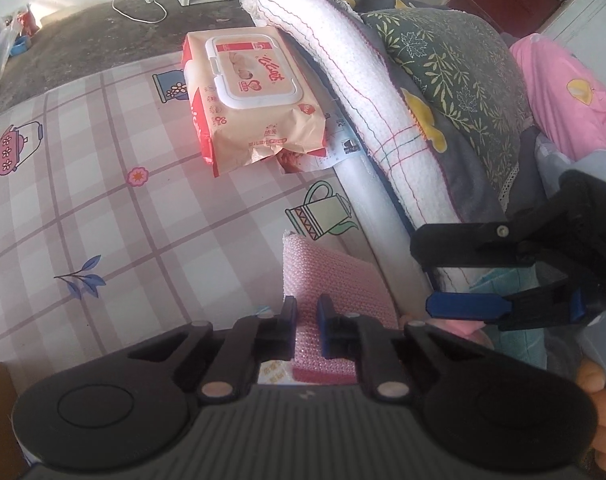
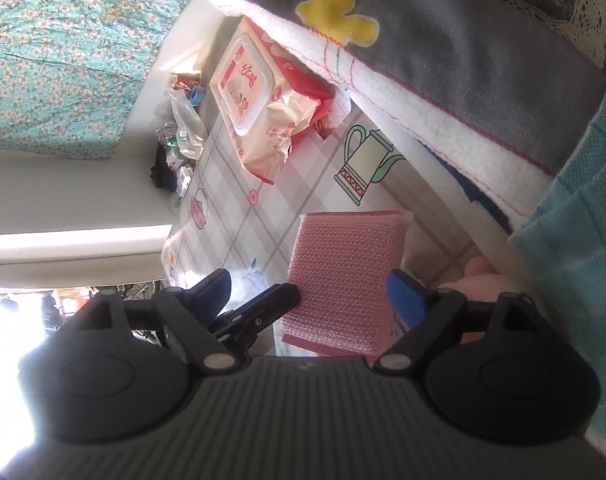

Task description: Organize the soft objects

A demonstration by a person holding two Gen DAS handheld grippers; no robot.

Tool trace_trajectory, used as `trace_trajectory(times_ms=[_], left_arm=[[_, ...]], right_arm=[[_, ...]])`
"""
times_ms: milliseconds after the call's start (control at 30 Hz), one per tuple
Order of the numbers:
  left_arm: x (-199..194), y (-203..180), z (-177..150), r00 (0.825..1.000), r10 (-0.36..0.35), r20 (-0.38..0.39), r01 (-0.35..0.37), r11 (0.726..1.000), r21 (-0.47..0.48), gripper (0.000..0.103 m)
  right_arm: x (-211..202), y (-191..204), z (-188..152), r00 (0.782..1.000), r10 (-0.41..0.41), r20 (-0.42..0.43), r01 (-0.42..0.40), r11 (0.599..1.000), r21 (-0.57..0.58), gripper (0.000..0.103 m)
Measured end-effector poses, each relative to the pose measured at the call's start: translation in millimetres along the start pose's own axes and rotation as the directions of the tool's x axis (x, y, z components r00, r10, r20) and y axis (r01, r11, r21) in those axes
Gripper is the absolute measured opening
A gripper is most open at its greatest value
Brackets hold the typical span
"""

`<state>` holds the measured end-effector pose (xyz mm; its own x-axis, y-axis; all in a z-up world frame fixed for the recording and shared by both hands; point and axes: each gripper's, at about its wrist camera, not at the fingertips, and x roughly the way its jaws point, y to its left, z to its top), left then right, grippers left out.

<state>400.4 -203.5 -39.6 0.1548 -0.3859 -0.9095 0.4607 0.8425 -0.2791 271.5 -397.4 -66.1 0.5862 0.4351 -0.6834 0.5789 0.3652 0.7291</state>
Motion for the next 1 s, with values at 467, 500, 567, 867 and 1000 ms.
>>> trace_trajectory(times_ms=[467, 500, 567, 867, 1000], left_arm=[[-1.2, 31.3, -12.2, 1.000, 0.000, -0.020, -0.002, 0.997, -0.072, 0.011], [-1.2, 35.6, -10.9, 1.000, -0.002, -0.020, 0.000, 0.996, -0.084, 0.016], [-1.3, 44.7, -7.2, 1.000, -0.006, -0.018, 0.004, 0.993, -0.120, 0.023], [5.6, 70.7, 21.0, 0.998, 0.047, 0.047, -0.033, 0.967, -0.252, 0.053], [23.3, 73.6, 33.6, 0.997, 0.078, 0.027, -0.068, 0.963, -0.261, 0.054]], right_arm=[[35.3, 32.7, 1.2, 0.988, -0.151, 0.019, 0.152, 0.981, -0.117, 0.076], [36.1, 35.5, 3.4, 0.987, -0.159, 0.025, 0.161, 0.978, -0.131, 0.076], [38.1, 42.3, 9.0, 0.985, -0.170, 0.041, 0.174, 0.970, -0.170, 0.076], [67.3, 26.4, 32.0, 0.989, -0.149, 0.008, 0.149, 0.983, -0.107, 0.067], [81.4, 17.5, 42.2, 0.988, -0.151, 0.022, 0.152, 0.986, -0.072, 0.057]])
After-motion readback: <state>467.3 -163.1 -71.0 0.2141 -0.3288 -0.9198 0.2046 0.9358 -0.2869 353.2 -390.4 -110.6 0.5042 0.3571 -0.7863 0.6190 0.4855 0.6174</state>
